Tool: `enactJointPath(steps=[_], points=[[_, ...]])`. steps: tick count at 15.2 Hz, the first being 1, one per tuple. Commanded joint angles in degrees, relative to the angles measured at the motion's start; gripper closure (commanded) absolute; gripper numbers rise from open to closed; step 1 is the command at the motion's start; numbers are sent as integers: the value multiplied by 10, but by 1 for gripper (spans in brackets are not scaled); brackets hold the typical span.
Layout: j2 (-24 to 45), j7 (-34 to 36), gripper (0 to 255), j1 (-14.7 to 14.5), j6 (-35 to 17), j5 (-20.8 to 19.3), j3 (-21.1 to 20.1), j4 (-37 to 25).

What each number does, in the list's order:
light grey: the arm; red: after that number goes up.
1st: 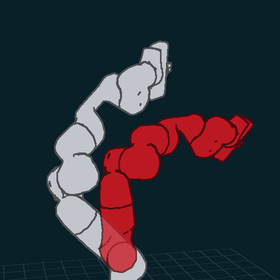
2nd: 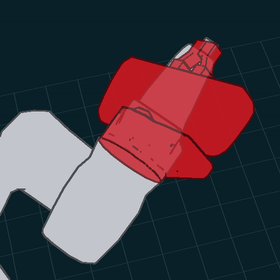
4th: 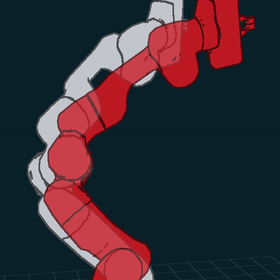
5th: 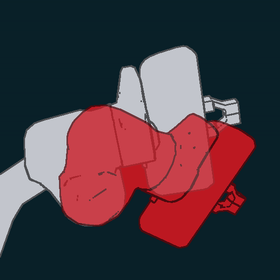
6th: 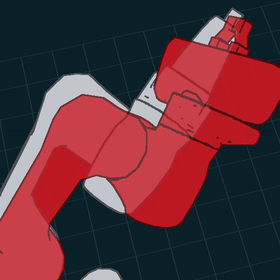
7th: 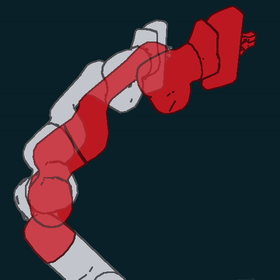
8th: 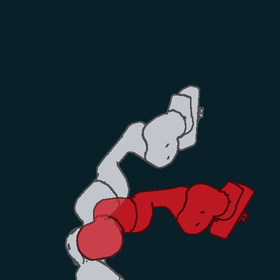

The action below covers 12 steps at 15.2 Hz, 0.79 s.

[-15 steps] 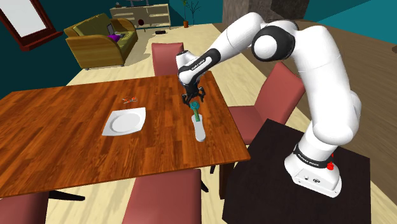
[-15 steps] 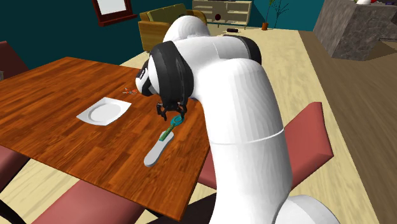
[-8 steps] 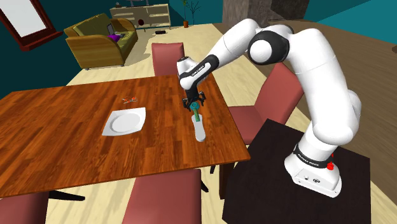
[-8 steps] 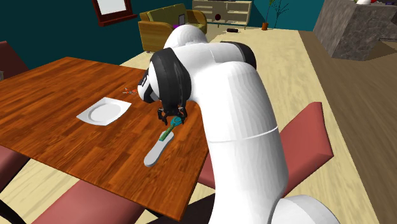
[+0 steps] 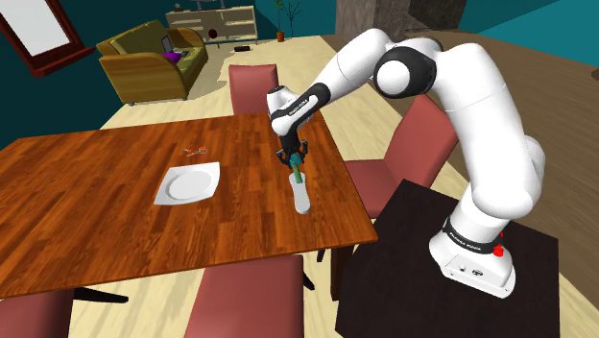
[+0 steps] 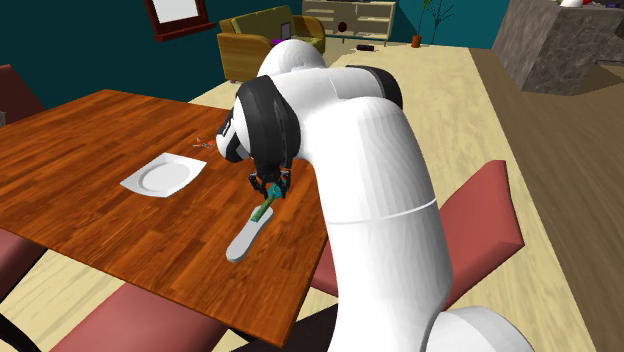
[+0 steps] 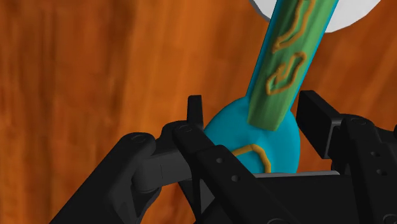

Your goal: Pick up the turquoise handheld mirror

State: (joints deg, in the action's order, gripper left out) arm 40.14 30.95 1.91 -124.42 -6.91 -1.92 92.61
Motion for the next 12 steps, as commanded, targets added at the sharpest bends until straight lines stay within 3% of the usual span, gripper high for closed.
enactJointPath(steps=[1, 12], points=[[0, 0, 255, 0, 0, 0, 0, 0], [-46, -5, 255, 1, 52, 4, -2, -5]])
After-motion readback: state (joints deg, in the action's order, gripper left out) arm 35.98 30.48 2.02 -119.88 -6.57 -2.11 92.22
